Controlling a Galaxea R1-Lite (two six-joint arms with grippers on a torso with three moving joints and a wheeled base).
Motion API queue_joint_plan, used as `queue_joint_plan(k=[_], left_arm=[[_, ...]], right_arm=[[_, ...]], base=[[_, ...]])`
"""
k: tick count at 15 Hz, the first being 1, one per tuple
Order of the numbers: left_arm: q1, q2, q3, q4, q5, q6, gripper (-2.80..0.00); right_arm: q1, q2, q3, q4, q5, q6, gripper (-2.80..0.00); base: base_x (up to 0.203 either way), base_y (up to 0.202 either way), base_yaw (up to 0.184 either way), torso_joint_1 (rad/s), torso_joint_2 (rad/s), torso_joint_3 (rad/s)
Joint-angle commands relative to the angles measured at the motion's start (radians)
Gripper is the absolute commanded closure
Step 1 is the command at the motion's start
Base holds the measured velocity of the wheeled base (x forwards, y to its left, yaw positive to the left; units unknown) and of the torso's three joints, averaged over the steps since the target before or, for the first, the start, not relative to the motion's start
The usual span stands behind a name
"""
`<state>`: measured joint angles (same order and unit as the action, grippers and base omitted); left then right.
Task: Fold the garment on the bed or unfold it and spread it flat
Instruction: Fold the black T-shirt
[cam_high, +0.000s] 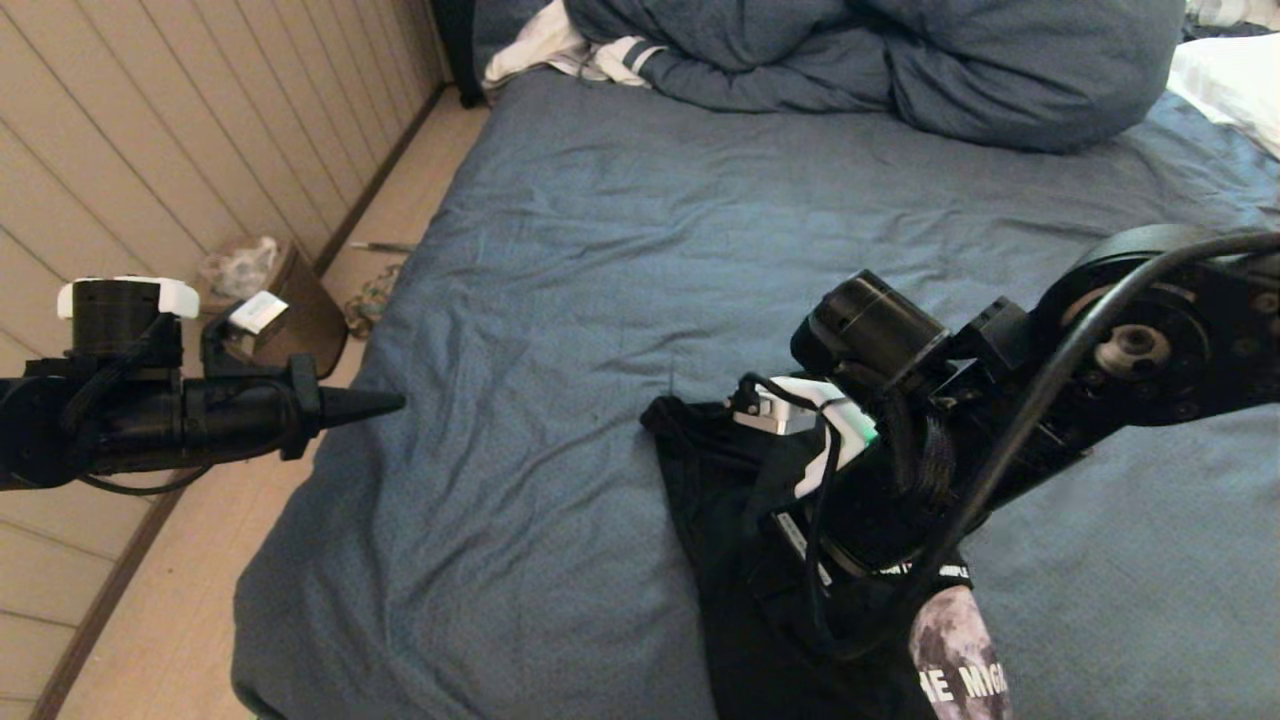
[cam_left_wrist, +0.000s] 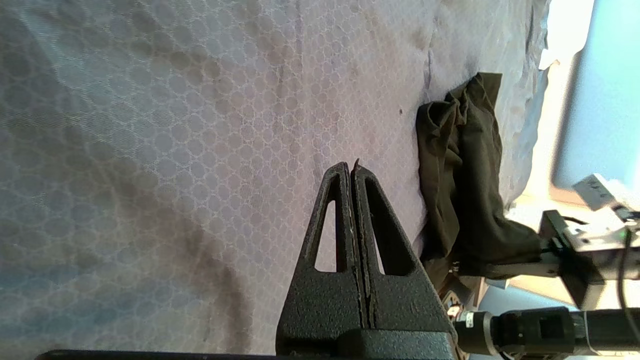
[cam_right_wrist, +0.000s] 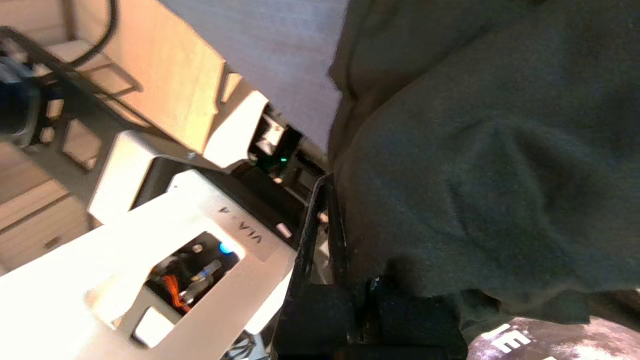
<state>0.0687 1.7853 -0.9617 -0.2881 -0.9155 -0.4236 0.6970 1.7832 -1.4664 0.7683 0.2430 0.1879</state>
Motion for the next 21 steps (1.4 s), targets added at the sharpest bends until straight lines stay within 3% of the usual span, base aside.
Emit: queue_joint_plan(k=[1, 9, 13, 14, 18, 21], left_arm=[[0.0, 0.008, -0.002, -0.002, -0.005, -0.003, 0.0], [-0.003, 0.008, 0.0, -0.002, -0.006, -0.003, 0.0], [-0.004, 0.016, 0.0, -0.003, -0.005, -0.003, 0.0], [-0.006, 0.024, -0.003, -0.003, -0.005, -0.003, 0.0], [-0.006, 0.029, -0.002, -0.003, -0.008, -0.003, 0.0], [-0.007, 0.029, 0.0, -0.003, -0.009, -0.003, 0.0]], right_arm=[[0.002, 0.022, 0.004, 0.004, -0.029, -0.001, -2.8], [-0.015, -0.09, -0.008, 0.002, -0.031, -0.005, -2.8], [-0.101, -0.228, 0.008, -0.007, -0.033, 0.005, -2.8], [-0.116, -0.254, 0.051, -0.007, -0.034, 0.005, 0.0], [-0.147, -0.318, 0.253, -0.023, -0.032, 0.006, 0.0], [-0.191, -0.332, 0.427, -0.212, -0.042, 0.006, 0.0]], base=[[0.0, 0.0, 0.0, 0.0, 0.0, 0.0], [0.0, 0.0, 0.0, 0.0, 0.0, 0.0], [0.0, 0.0, 0.0, 0.0, 0.0, 0.0], [0.0, 0.0, 0.0, 0.0, 0.0, 0.0], [0.0, 0.0, 0.0, 0.0, 0.0, 0.0], [0.0, 0.0, 0.0, 0.0, 0.0, 0.0]])
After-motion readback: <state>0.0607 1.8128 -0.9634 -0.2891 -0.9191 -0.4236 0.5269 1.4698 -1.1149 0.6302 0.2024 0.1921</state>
